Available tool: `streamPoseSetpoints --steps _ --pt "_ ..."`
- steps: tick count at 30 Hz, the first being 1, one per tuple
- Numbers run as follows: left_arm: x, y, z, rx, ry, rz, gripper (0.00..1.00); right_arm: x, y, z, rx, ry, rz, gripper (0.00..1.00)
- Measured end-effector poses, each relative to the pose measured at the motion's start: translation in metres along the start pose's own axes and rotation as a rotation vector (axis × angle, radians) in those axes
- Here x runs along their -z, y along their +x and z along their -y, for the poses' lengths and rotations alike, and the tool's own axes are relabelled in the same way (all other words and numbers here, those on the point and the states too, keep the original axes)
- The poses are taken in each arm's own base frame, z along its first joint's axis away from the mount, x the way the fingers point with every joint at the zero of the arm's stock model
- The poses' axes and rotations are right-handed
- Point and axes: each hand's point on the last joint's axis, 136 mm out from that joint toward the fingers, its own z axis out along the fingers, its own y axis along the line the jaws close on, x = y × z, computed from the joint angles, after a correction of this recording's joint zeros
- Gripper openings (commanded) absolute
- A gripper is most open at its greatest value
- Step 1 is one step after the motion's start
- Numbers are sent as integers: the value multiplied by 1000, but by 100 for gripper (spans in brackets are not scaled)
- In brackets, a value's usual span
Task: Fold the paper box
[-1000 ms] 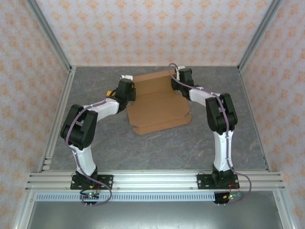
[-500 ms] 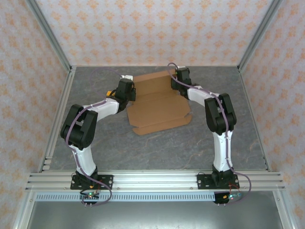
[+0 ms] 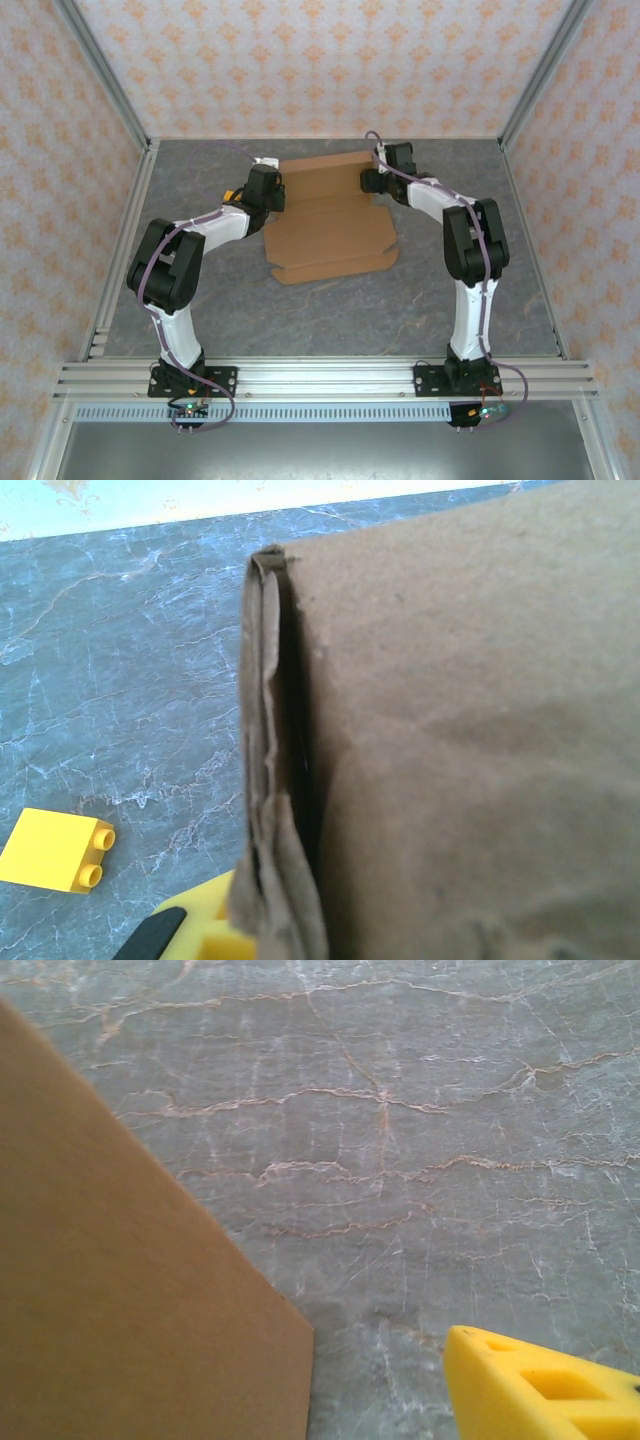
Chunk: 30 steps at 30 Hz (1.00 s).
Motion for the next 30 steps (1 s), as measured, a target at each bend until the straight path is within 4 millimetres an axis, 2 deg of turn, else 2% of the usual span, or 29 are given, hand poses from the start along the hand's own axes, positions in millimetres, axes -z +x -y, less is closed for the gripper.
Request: streamPoseSetpoints --steps 3,7,14,21,26,30 --pt "0 0 0 1 0 0 0 9 2 -2 4 -13 2 59" --pt "0 0 0 2 0 -2 0 10 3 -5 -2 -47 7 52" --pt "1 0 0 33 -1 -12 6 9 4 -12 -23 -68 19 56" --pt "1 0 0 61 -2 -17 3 9 10 -13 -47 -50 4 61" --pt "2 0 -1 91 -7 -33 0 31 32 -7 -82 -13 -49 63" --pt "3 1 -2 120 -15 -48 0 64 47 -4 -124 13 -68 64"
